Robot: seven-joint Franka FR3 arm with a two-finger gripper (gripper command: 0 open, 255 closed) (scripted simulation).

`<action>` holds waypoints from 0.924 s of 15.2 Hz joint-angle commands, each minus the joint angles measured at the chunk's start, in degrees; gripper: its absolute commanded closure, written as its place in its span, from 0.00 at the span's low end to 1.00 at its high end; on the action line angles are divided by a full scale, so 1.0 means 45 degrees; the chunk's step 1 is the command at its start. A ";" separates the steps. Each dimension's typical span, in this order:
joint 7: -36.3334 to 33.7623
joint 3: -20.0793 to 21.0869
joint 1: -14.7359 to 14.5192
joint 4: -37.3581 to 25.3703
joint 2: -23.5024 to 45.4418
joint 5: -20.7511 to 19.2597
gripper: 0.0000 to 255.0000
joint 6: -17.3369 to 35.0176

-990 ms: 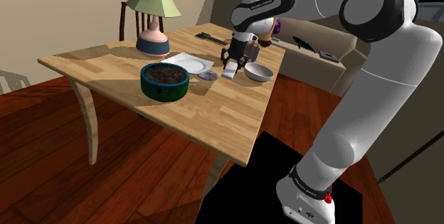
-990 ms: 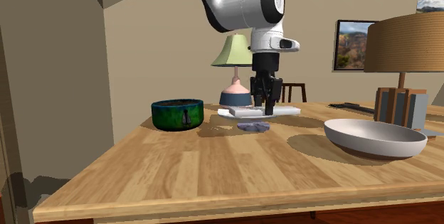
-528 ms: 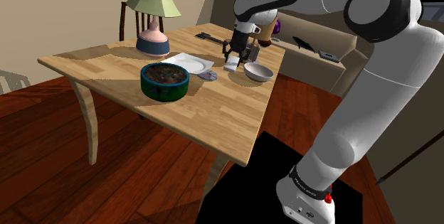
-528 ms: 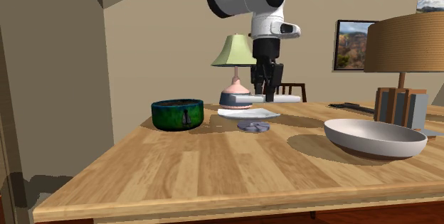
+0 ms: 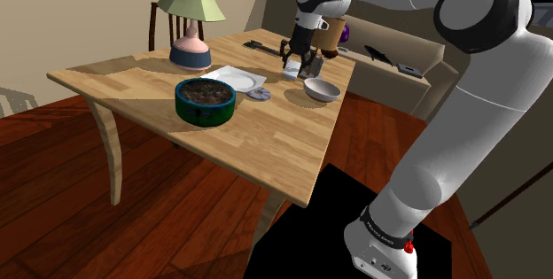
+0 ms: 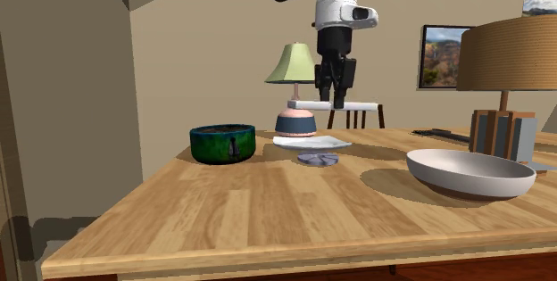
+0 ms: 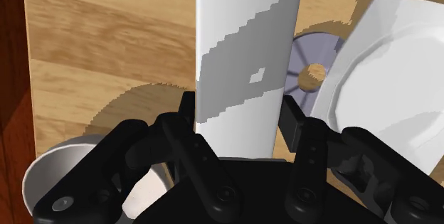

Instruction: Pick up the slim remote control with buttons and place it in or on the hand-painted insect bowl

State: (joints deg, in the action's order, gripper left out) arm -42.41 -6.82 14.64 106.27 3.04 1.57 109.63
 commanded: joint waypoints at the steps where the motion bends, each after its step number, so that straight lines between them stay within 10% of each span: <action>1: 0.0003 -0.0007 0.0007 -0.0311 -0.0034 -0.0008 1.00 -0.0347; 14: -0.3510 0.1616 -0.1843 -0.1301 0.0607 -0.0131 1.00 -0.0627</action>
State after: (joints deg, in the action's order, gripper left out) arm -56.69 -0.19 7.13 100.48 5.68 1.06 106.72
